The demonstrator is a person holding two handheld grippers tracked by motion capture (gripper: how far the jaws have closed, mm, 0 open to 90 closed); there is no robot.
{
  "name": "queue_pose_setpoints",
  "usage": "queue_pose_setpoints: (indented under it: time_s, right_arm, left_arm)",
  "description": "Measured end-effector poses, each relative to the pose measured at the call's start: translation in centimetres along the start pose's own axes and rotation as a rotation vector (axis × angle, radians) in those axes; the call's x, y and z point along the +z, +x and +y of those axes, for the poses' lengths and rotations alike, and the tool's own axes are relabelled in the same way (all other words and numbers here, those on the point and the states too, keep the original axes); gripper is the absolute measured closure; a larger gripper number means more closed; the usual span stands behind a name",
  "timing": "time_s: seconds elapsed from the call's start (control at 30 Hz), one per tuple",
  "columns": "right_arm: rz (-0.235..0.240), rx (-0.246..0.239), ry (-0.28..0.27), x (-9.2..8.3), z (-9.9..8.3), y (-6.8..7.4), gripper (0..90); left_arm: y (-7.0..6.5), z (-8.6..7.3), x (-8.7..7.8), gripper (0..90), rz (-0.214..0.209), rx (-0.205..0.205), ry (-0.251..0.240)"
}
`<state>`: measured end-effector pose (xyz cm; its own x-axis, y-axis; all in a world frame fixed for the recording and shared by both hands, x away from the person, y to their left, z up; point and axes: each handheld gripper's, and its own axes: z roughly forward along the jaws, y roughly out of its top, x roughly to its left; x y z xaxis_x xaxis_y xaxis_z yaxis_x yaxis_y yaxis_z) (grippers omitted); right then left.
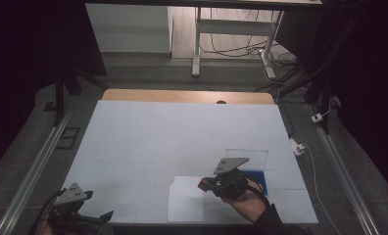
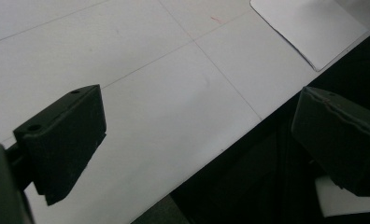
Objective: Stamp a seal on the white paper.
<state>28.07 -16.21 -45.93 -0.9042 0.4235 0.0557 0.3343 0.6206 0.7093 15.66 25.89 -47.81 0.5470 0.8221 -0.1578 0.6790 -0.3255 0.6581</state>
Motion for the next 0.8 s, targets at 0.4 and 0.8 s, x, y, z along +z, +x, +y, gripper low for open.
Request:
queue_pose_setpoints:
  time_s: [0.4,0.8]
  right_arm:
    - [0.012,-0.034,0.017,1.4,0.8,0.7,79.6]
    - [0.030,-0.078,0.051,3.2,1.2,1.2,79.6]
  left_arm:
    - [0.0,0.0,0.0,3.3,-0.001,0.001,-0.002]
    - [0.0,0.0,0.0,3.3,-0.002,0.004,-0.006]
